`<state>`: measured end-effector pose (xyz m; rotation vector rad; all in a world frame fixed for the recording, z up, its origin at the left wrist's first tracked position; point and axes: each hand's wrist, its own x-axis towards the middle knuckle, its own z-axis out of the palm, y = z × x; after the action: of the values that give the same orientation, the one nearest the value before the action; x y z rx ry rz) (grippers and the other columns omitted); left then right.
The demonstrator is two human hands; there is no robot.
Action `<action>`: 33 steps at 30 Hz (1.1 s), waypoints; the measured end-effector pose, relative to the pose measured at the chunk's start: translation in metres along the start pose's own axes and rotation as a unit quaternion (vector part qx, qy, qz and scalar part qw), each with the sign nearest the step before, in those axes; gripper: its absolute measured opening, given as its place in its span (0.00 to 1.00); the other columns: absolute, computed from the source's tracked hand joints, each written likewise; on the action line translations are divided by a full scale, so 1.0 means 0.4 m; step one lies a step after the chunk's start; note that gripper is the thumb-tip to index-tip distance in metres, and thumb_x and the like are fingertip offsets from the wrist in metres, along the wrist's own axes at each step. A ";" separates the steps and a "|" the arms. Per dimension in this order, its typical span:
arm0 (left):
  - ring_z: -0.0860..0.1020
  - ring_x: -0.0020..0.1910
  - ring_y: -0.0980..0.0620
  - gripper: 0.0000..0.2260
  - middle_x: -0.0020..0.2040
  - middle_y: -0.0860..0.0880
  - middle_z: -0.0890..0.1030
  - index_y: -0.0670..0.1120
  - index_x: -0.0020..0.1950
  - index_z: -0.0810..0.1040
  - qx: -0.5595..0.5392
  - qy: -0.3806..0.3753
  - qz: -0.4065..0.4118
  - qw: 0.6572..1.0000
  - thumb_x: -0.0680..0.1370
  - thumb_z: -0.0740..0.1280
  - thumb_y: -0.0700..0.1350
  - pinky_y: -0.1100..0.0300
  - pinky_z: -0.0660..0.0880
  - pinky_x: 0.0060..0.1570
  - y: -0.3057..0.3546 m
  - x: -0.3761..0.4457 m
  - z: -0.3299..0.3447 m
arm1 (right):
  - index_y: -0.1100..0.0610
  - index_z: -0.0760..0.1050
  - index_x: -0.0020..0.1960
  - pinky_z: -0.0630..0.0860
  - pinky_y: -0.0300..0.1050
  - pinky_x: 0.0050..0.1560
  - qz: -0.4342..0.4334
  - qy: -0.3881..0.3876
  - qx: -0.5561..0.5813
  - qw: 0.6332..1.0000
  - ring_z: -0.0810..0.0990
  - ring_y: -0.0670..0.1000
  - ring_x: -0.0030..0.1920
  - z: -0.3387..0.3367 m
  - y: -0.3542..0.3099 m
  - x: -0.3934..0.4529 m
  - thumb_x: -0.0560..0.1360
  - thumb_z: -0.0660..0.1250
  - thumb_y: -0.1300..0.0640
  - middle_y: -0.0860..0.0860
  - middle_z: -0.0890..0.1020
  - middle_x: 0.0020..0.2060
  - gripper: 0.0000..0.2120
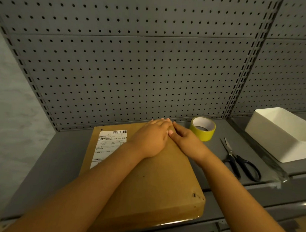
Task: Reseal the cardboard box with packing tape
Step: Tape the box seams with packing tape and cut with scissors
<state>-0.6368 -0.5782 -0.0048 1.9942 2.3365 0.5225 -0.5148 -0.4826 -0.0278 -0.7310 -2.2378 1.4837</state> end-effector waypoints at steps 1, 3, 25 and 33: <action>0.57 0.75 0.54 0.20 0.77 0.50 0.60 0.48 0.76 0.59 0.004 -0.004 0.001 1.000 0.83 0.51 0.46 0.58 0.51 0.75 -0.002 0.002 -0.001 | 0.55 0.57 0.77 0.63 0.33 0.67 0.003 0.010 0.008 1.000 0.63 0.41 0.70 0.005 -0.003 -0.001 0.81 0.58 0.51 0.43 0.65 0.71 0.26; 0.55 0.76 0.54 0.21 0.77 0.50 0.58 0.48 0.77 0.58 0.009 -0.019 0.003 1.000 0.83 0.50 0.45 0.58 0.49 0.75 -0.004 0.003 -0.002 | 0.55 0.54 0.77 0.60 0.36 0.67 0.011 0.004 -0.031 0.999 0.62 0.43 0.72 0.002 -0.009 -0.002 0.82 0.57 0.50 0.46 0.65 0.72 0.27; 0.52 0.77 0.53 0.23 0.78 0.48 0.55 0.45 0.78 0.52 -0.009 -0.031 -0.030 0.999 0.84 0.50 0.50 0.65 0.48 0.70 0.003 -0.050 -0.034 | 0.52 0.45 0.79 0.42 0.53 0.75 -0.027 -0.055 -0.448 0.892 0.43 0.48 0.77 0.001 -0.078 -0.014 0.83 0.44 0.46 0.47 0.46 0.78 0.26; 0.60 0.73 0.52 0.20 0.75 0.47 0.63 0.45 0.74 0.60 0.000 -0.001 -0.048 0.999 0.83 0.53 0.47 0.60 0.57 0.71 -0.013 -0.050 -0.019 | 0.53 0.46 0.78 0.40 0.50 0.76 -0.041 -0.060 -0.379 0.923 0.41 0.46 0.77 0.005 -0.064 -0.023 0.83 0.46 0.46 0.48 0.46 0.78 0.26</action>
<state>-0.6399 -0.5999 -0.0028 1.8702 2.4157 0.5146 -0.5144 -0.4977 -0.0052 -0.7409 -2.9099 0.5905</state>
